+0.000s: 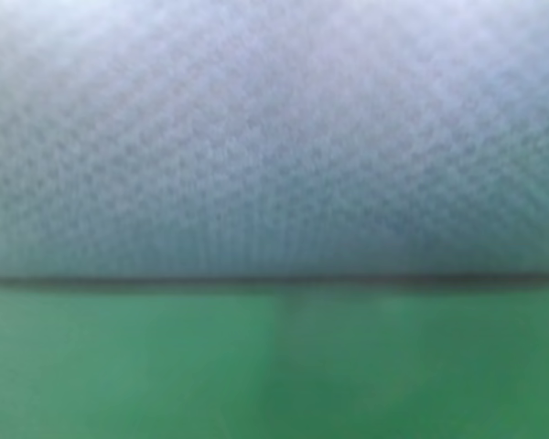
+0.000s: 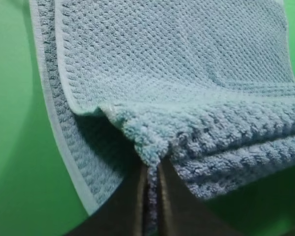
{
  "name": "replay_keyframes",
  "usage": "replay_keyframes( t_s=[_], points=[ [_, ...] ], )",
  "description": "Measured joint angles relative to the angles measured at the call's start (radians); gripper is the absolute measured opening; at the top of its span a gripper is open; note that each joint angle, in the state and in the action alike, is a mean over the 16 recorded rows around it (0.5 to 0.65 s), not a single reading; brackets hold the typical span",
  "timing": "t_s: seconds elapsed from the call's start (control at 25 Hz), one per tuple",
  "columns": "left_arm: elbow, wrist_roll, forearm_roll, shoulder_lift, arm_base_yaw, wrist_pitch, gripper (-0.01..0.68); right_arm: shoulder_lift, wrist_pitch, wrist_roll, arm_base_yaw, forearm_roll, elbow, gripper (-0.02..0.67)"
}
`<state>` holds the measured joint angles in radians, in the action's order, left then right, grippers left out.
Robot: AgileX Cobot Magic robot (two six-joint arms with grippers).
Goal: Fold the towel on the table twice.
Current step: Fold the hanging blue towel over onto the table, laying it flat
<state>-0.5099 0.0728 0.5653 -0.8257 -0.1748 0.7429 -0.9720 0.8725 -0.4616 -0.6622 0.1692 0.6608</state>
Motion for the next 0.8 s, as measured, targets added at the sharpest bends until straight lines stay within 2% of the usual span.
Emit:
replay_keyframes(
  t_s=[0.4,0.8],
  points=[
    [-0.164,0.014,-0.015,-0.314,0.000,-0.121,0.000,-0.248,-0.068,-0.030,0.025,0.166,0.140,0.000],
    [-0.319,0.025,-0.034,-0.577,0.000,-0.248,0.000,-0.502,-0.175,0.060,0.138,0.166,0.309,0.000]
  ],
)
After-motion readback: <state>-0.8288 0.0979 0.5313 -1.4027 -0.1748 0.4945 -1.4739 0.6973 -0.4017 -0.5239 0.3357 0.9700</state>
